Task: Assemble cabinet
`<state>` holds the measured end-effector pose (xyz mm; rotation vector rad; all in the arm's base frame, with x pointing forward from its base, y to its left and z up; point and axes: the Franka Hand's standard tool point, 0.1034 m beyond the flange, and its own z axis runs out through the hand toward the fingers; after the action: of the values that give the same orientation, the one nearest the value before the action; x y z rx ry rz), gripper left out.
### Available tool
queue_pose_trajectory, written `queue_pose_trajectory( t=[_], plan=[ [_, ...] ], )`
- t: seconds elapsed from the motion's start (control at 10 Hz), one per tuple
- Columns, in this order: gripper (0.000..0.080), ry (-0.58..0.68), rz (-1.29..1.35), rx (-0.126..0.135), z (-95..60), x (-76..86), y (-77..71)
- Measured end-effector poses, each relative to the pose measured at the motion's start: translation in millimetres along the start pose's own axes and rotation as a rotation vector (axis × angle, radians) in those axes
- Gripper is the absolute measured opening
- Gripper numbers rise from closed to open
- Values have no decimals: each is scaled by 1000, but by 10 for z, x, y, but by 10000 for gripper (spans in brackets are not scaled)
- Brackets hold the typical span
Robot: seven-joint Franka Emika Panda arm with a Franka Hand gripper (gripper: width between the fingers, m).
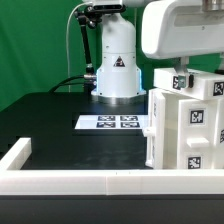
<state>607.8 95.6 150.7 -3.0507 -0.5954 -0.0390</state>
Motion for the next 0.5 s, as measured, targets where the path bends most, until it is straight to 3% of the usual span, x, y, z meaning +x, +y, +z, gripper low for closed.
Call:
queue_pose_trajectory(
  t=[0.5],
  plan=[
    [563,1,353,-2,-4,-8,43]
  ],
)
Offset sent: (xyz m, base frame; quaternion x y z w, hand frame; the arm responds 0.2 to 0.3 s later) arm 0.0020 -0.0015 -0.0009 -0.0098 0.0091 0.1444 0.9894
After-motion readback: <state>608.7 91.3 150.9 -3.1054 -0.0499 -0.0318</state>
